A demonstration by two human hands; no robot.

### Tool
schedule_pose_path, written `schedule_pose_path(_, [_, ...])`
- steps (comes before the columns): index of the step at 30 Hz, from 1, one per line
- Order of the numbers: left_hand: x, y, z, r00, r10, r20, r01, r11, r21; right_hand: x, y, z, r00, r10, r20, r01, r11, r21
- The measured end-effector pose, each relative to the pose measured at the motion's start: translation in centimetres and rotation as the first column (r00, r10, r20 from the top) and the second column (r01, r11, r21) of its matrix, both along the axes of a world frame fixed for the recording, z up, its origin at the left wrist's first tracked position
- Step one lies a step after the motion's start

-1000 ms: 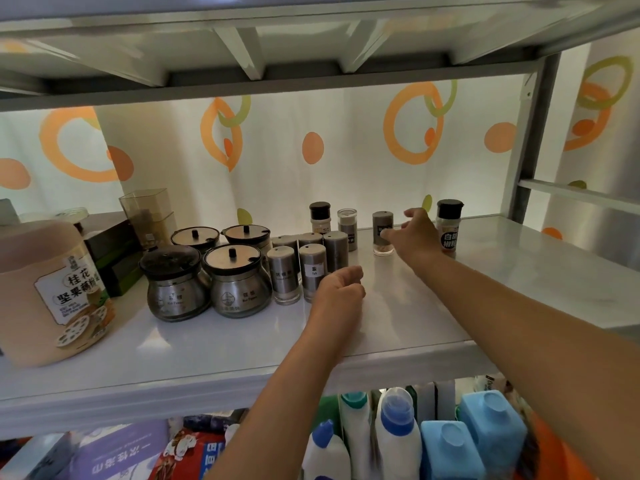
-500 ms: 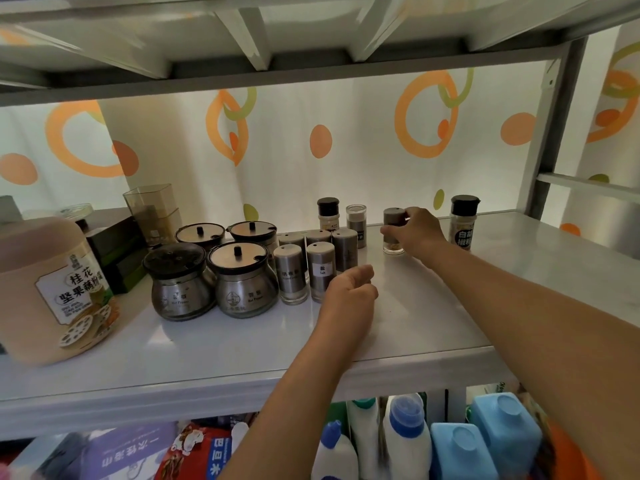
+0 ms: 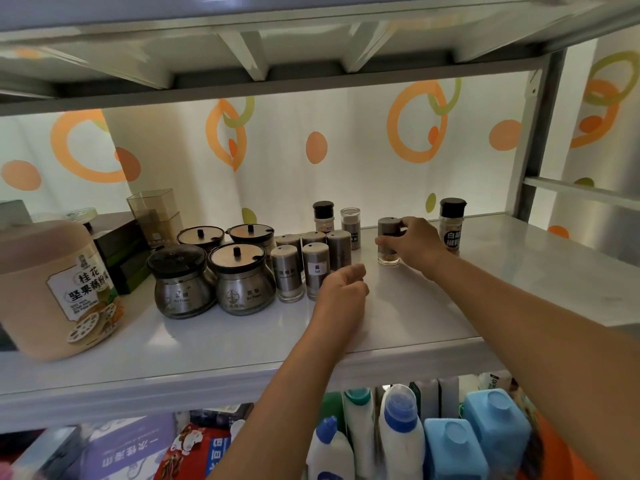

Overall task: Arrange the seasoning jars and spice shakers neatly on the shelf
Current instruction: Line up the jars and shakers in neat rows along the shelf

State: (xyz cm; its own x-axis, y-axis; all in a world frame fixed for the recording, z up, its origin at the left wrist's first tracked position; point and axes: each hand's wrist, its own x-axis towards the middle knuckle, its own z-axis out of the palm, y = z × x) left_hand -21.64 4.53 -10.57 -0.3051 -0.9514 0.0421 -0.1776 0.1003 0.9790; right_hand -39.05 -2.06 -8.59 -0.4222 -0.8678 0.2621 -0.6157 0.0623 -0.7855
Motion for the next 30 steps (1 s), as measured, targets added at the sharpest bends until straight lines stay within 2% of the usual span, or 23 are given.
schedule_pose_path(13, [0.3,0.7,0.3,0.996,-0.050,-0.072,0.051,0.999,0.006,2.9,5.2,-0.3,0.993,0.042,-0.113,-0.049,0.997,-0.055])
schedule_pose_path(23, [0.7,1.8,1.0,0.992,-0.064,-0.107,0.059,0.997,-0.050,5.1,7.5,-1.7,0.992,0.127,-0.005,-0.127,0.986,-0.107])
schedule_pose_path(30, [0.7,1.9,1.1,0.998,-0.028,-0.048,0.025,0.998,-0.050,4.2,8.5,-2.2,0.984,0.176,0.031,-0.173,0.981,-0.087])
